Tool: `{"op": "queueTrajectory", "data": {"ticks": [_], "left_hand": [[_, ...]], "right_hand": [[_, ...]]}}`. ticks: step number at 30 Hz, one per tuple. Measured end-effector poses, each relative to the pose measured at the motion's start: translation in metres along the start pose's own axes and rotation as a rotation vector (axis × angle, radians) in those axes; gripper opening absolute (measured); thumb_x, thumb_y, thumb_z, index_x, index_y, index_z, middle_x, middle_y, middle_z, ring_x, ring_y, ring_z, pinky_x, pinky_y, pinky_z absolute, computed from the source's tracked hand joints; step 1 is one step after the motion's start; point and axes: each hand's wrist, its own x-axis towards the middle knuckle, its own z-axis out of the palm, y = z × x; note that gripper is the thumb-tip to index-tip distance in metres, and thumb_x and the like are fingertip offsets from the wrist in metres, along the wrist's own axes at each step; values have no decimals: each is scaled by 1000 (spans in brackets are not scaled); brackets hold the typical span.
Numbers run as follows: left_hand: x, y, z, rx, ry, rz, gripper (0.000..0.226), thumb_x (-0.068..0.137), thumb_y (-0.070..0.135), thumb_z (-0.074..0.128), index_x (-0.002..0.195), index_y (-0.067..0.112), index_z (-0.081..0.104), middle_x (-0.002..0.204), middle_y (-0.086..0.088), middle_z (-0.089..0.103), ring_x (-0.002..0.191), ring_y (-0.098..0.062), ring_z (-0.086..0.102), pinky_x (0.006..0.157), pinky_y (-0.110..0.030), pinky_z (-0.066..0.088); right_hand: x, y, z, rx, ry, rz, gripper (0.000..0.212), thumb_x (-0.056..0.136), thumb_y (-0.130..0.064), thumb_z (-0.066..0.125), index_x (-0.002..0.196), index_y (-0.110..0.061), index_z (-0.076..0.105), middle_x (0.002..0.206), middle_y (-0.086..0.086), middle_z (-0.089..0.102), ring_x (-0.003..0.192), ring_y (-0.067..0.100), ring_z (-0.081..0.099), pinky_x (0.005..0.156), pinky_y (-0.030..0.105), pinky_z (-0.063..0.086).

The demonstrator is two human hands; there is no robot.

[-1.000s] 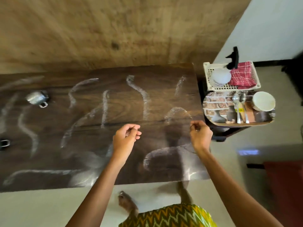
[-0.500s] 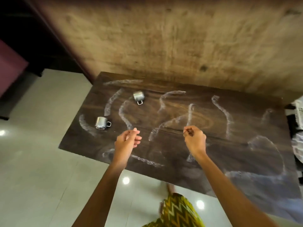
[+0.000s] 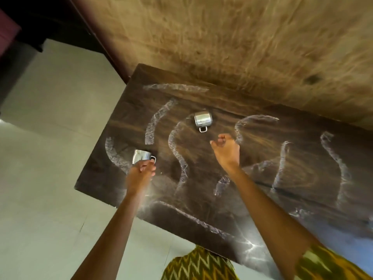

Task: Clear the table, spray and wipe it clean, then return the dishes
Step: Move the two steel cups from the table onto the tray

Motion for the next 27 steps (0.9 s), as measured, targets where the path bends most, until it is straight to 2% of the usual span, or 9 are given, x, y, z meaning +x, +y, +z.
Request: {"op": "queueTrajectory", "data": {"ticks": [3, 6, 10, 13, 17, 20, 22, 25, 27], "left_hand": [[41, -1, -1, 211, 165, 21, 28, 89, 26, 62, 110, 6, 62, 103, -11, 66, 98, -28, 63, 83, -33, 48], [76, -11, -1, 228, 217, 33, 51, 81, 28, 72, 122, 6, 53, 120, -13, 59, 108, -29, 58, 90, -39, 51], [108, -29, 3, 399, 237, -20, 69, 72, 31, 79, 125, 1, 49, 126, -20, 52, 116, -34, 52, 97, -46, 47], [122, -44, 8, 414, 169, -87, 69, 66, 39, 82, 116, 2, 54, 115, -16, 60, 104, -31, 59, 86, -41, 52], [129, -52, 9, 404, 159, -118, 58, 64, 34, 84, 106, 4, 58, 101, -12, 67, 91, -29, 64, 75, -36, 53], [125, -47, 9, 403, 168, -91, 55, 62, 28, 85, 105, 4, 61, 98, -11, 68, 88, -26, 65, 71, -31, 53], [118, -44, 7, 373, 163, -48, 60, 60, 24, 86, 110, 4, 59, 100, -12, 68, 89, -26, 66, 72, -31, 55], [98, -32, 6, 281, 182, 18, 66, 57, 19, 87, 112, 5, 53, 106, -13, 64, 92, -26, 62, 72, -29, 51], [78, -22, 3, 219, 192, 69, 66, 57, 15, 87, 111, 6, 52, 106, -10, 63, 88, -21, 59, 67, -20, 45]], "right_hand": [[39, -16, 29, -40, 35, 2, 49, 80, -28, 71, 120, -8, 52, 121, 11, 56, 107, 25, 56, 85, 32, 45], [67, -24, 52, -105, 49, -52, 64, 76, -27, 75, 126, -3, 44, 130, 14, 46, 121, 29, 44, 92, 34, 39], [91, -21, 76, -134, 60, -44, 82, 72, -31, 78, 135, 0, 35, 133, 16, 42, 124, 31, 41, 94, 38, 41], [100, -17, 86, -114, 94, -15, 80, 73, -27, 77, 136, -1, 35, 132, 16, 46, 123, 29, 43, 95, 35, 41], [103, -15, 88, -62, 178, -6, 72, 71, -25, 78, 130, -1, 46, 123, 14, 57, 113, 26, 54, 93, 30, 45], [99, -16, 84, 21, 186, 46, 58, 69, -26, 79, 118, -4, 56, 106, 7, 67, 94, 17, 63, 73, 9, 44], [88, -19, 78, 122, 169, 119, 56, 68, -27, 81, 113, -7, 56, 95, 1, 69, 82, 9, 63, 64, 1, 43], [63, -18, 68, 273, 137, 215, 44, 65, -30, 83, 96, -15, 56, 87, -5, 68, 78, 6, 64, 74, 15, 52], [41, -17, 57, 399, 101, 276, 44, 65, -29, 84, 97, -17, 56, 89, -6, 67, 82, 6, 64, 80, 20, 51]]}}
